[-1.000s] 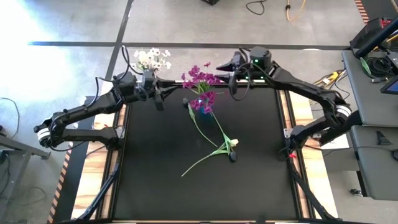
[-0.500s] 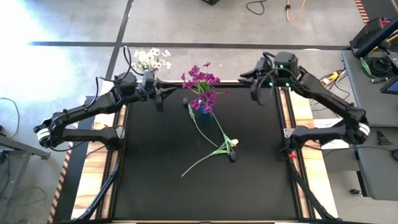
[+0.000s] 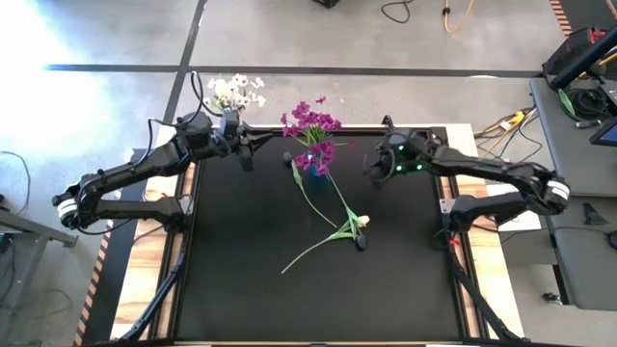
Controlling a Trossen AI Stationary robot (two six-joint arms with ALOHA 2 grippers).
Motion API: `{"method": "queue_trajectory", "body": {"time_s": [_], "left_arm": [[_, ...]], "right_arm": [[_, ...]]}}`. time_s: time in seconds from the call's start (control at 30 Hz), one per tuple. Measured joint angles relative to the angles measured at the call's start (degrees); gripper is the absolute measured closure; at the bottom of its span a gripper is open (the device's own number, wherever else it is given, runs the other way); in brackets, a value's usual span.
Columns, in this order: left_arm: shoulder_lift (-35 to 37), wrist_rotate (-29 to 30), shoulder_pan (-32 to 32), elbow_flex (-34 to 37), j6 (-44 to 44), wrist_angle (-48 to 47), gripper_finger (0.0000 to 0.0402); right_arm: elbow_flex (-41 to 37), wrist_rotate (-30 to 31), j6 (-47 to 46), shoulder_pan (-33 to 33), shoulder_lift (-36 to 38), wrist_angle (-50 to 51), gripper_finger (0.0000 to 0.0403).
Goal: Sort flowers into vase by color
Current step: Put the right black flower into the blue vase
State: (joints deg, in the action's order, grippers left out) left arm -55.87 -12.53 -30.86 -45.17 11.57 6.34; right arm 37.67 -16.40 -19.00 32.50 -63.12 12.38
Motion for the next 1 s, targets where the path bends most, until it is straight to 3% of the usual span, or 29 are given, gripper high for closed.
{"method": "queue_trajectory", "body": {"time_s": [0.17,0.27,0.77,1.0], "left_arm": [[0.0,0.0,0.0,0.0,0.0,0.0,0.0354],[0.0,0.0,0.0,0.0,0.0,0.0,0.0354],[0.0,0.0,0.0,0.0,-0.1,-0.6,0.0354],[0.0,-0.1,0.0,0.0,-0.1,-0.9,0.0354]], "right_arm": [[-0.6,6.2,-3.9,-4.8,-6.6,-2.4,0.0249],[-0.5,6.5,-4.2,-7.1,-10.7,-4.3,0.0233],[7.2,7.6,-9.0,-12.9,-26.2,-6.0,0.0230],[10.3,9.8,-10.1,-14.4,-31.6,-5.5,0.0249]]}}
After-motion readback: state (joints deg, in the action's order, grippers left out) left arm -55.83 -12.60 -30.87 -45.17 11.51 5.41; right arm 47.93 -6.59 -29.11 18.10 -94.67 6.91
